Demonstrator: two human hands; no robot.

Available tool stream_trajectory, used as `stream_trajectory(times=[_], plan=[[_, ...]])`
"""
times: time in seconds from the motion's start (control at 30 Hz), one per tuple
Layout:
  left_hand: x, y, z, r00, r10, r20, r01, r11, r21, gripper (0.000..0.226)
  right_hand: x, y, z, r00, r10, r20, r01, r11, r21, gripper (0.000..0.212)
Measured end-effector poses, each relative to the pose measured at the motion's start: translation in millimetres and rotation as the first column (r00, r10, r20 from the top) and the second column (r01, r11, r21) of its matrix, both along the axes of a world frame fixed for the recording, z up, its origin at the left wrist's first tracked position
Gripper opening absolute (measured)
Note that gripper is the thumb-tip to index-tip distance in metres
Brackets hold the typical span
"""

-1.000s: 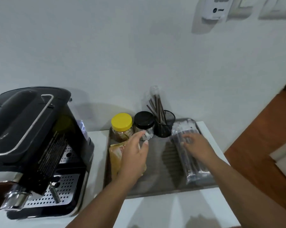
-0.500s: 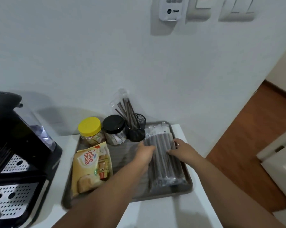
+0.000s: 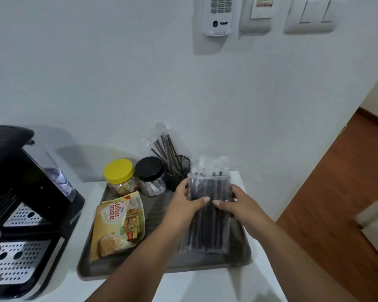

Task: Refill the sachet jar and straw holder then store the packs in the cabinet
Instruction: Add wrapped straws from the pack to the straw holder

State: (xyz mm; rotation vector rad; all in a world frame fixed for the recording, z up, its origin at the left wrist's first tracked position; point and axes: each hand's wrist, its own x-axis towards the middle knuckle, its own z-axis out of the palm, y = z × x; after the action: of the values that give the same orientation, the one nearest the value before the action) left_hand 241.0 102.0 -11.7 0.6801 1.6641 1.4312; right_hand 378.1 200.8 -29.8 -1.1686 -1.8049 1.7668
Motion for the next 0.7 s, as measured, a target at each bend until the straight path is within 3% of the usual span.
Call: stream_trajectory(times=[0.13,0.4,0.5,0.7], plan=[[-17.1,-26.1,11.0,0.995,0.019,-0.097,-0.011,0.997,0.081,0.067,-12.4,-9.2,12.6,0.994,0.112,0.003,-0.111,0.982,0.154,0.063],[-36.0,-58.8,15.4,0.981,-0.017,-0.193,0.049,0.986,0.16,0.063,-33.8,-25.9,18.5,0.966,0.247,-0.079,-0.22,0.943,0.25,0.08],[-35.1,-60.9,13.9,0.98,-0.014,-0.198,0.05,0.983,0.178,0.071,-32.7,-26.6,21.2,0.961,0.262,-0.084,-0.234,0.939,0.251,0.07],[-39.2,-55.4,2.6,0.966,-0.025,-0.256,0.05,0.994,0.093,0.052,-34.3,-27.5,17.8,0.969,0.246,0.023,-0.242,0.93,0.278,0.061]])
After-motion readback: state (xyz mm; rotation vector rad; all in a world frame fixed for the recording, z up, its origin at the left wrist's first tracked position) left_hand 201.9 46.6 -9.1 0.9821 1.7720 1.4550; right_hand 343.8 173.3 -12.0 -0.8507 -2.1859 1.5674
